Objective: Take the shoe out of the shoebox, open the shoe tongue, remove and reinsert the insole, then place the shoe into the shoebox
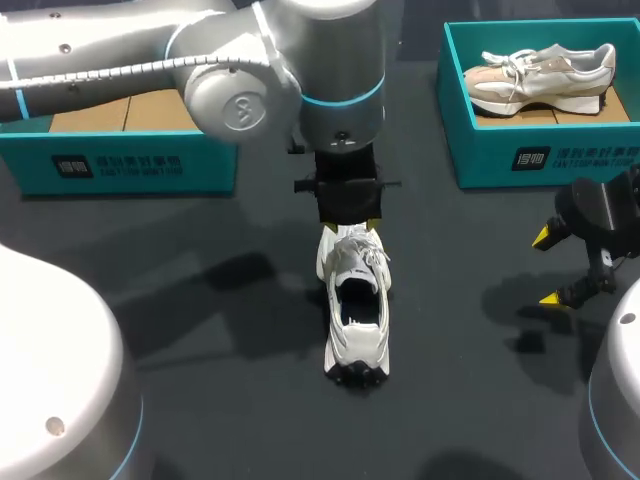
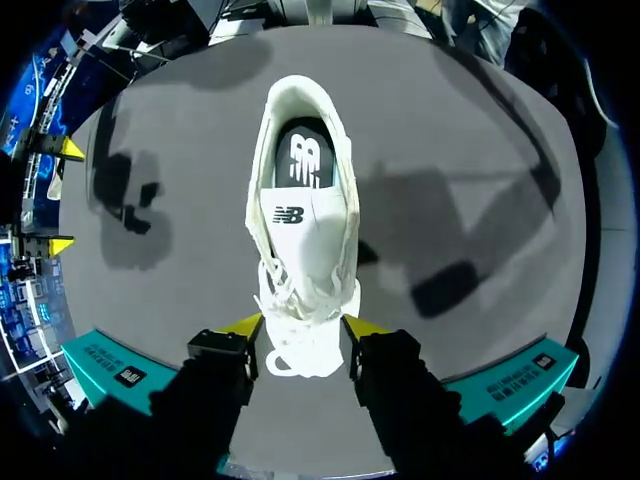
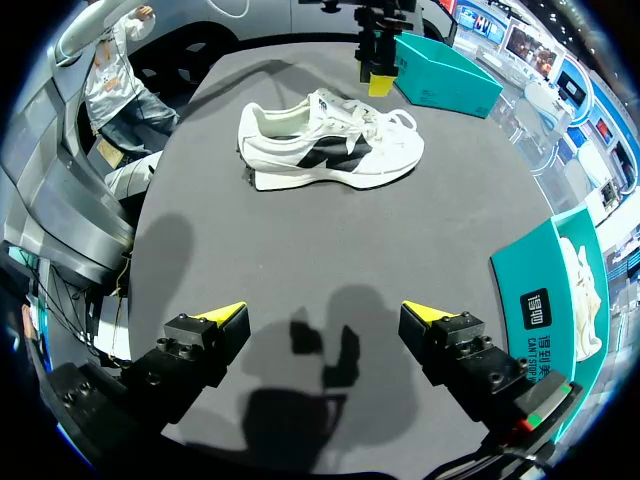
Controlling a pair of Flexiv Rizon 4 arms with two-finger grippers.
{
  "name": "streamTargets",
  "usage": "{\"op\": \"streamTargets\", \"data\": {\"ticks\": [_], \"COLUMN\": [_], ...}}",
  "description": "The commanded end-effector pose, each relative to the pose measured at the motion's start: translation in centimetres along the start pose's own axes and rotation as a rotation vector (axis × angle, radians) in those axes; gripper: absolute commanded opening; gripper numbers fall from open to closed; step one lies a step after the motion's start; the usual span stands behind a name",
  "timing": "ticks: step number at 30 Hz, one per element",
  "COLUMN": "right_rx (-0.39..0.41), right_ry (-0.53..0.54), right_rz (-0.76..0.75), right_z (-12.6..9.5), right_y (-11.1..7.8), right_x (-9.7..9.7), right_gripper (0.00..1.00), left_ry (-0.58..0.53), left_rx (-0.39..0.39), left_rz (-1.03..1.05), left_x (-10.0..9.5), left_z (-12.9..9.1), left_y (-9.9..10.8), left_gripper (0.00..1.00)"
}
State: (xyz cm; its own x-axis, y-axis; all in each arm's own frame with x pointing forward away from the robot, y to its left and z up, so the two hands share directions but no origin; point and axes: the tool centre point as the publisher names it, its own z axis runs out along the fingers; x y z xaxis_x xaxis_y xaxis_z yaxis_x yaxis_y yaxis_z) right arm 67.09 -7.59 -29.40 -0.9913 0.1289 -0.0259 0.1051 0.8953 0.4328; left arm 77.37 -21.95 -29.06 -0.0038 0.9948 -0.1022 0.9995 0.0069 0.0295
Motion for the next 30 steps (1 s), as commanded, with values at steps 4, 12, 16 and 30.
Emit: {"op": "streamTargets", "data": {"ticks": [4,12,16,30], "right_rx": [0.003,0.003,0.003,0.003], "right_ry": [-0.004,-0.004,-0.004,-0.004], "right_rz": [0.0,0.0,0.0,0.0], "right_z": [0.0,0.0,0.0,0.0], "right_y": [0.0,0.0,0.0,0.0], "right_x": [0.2,0.2,0.2,0.2], "right_gripper": [1.0,1.0,1.0,1.0], "left_ry": [-0.015,-0.025,-0.035,-0.054], "left_rx": [-0.005,0.023,0.037,0.151], "left_rz": [0.013,0.042,0.061,0.072], "left_x": [0.2,-0.1,-0.2,-0.7], "left_z": [-1.2,-0.8,-0.2,4.3], "left_y": [-0.8,-2.2,-3.6,-7.1], "left_gripper": [0.21,0.2,0.18,0.17]}}
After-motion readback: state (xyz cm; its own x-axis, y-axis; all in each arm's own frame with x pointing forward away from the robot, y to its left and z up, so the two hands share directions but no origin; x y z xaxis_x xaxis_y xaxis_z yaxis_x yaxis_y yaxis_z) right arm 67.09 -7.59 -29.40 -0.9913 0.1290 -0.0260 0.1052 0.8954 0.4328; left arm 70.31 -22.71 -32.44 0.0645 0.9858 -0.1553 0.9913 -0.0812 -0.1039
